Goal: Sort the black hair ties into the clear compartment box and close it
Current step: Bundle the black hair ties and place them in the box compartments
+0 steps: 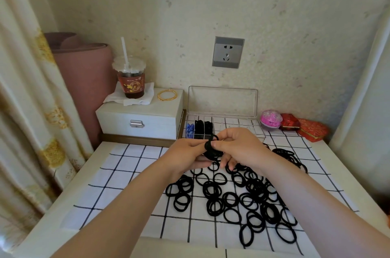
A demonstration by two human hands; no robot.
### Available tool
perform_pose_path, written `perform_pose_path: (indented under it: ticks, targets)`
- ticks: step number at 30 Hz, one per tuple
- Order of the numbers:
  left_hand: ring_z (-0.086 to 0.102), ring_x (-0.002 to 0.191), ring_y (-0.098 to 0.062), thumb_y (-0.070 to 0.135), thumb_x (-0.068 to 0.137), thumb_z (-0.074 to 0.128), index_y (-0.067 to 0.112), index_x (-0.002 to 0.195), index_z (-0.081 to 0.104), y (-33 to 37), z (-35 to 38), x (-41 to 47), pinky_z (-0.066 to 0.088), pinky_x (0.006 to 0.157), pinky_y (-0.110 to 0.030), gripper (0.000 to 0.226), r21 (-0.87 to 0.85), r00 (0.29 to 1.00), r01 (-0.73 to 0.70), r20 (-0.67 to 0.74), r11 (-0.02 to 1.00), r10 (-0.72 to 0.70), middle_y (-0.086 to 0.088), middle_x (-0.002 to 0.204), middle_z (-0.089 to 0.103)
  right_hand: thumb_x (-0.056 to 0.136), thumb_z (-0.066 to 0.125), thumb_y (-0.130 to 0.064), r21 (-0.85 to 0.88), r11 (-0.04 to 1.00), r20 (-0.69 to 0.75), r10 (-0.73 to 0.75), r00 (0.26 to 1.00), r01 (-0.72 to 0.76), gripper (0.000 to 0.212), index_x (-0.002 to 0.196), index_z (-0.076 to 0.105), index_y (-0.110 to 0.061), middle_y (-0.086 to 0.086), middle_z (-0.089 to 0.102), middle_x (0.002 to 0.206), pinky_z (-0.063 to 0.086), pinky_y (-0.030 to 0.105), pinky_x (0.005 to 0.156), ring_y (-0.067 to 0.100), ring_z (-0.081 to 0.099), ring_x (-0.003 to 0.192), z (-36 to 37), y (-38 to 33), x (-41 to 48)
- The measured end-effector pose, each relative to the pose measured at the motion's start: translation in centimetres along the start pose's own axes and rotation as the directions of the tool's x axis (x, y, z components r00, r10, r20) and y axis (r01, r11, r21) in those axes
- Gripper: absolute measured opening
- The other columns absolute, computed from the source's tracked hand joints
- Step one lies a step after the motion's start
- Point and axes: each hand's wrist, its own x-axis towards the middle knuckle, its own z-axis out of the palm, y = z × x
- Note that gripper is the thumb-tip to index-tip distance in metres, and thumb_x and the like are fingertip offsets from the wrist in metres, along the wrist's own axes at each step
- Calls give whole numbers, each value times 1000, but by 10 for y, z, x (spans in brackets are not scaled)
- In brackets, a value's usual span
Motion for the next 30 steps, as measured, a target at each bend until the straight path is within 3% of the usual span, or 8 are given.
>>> perform_pose_path:
  ticks: [4, 7, 9, 12, 17, 19, 23, 30]
  targets:
    - [74, 91, -18, 18, 100, 56, 7, 115, 71, 0, 2, 2, 60, 81, -29, 24, -27, 999, 14, -32, 1000, -15, -12, 103, 75, 91, 71, -25, -151, 989, -72, 0, 997, -11, 12, 97, 64, -16, 13, 76, 73, 52, 32, 50, 30, 68, 56, 1, 2, 3]
    - [73, 98, -24, 25, 101, 54, 2, 116, 68, 4, 3, 1, 58, 89, -36, 31, -110, 999, 50, 11, 993, -49, -15, 107, 73, 89, 69, -30, -239, 971, -118, -11, 993, -17, 17, 100, 63, -18, 8, 75, 70, 50, 29, 45, 26, 67, 50, 0, 4, 3]
    - [72, 102, -21, 25, 96, 62, 5, 120, 68, 4, 2, 0, 55, 95, -35, 32, -39, 997, 33, 65, 999, -30, -11, 110, 74, 87, 71, -35, -246, 969, -139, 4, 990, -39, 26, 105, 61, -20, 4, 75, 73, 49, 26, 42, 15, 64, 46, 0, 4, 3]
    - [72, 97, -15, 14, 94, 63, 8, 123, 67, 4, -1, 1, 57, 90, -29, 29, 25, 999, 13, 53, 1000, -15, -8, 110, 75, 80, 73, -48, -274, 957, -128, 64, 990, -98, 40, 111, 58, -27, 4, 76, 82, 49, 25, 44, 15, 67, 53, -3, 5, 2]
    - [70, 105, -18, 9, 95, 62, 14, 121, 68, 9, -5, 0, 56, 91, -28, 28, 38, 994, 4, 105, 999, -8, -7, 113, 74, 94, 68, -26, 90, 980, 202, 156, 967, -177, 26, 117, 69, -15, 8, 75, 109, 60, 36, 71, 23, 73, 88, -13, 7, -2]
    - [72, 101, -18, 9, 93, 64, 13, 118, 68, 9, -5, 2, 58, 88, -28, 26, 36, 998, 2, 60, 999, -4, -8, 108, 75, 95, 67, -20, 189, 959, 283, 153, 947, -211, 24, 117, 69, -11, 12, 75, 111, 60, 36, 74, 26, 72, 95, -17, 8, -3]
    - [75, 90, -18, 10, 86, 74, 9, 109, 69, 9, -3, 5, 59, 82, -28, 24, 73, 997, -2, -76, 997, 8, -8, 96, 77, 91, 71, -15, 232, 953, 258, 134, 957, -196, 22, 112, 71, -10, 10, 77, 103, 61, 38, 79, 27, 72, 96, -19, 11, 2]
    - [75, 86, -17, 19, 84, 78, 19, 108, 73, 16, -3, 6, 60, 73, -26, 25, 185, 994, -47, -91, 982, 64, -4, 93, 78, 85, 76, -21, 380, 907, 146, 138, 980, -184, 35, 113, 70, -1, 15, 74, 103, 61, 36, 73, 26, 73, 85, -14, 9, 7]
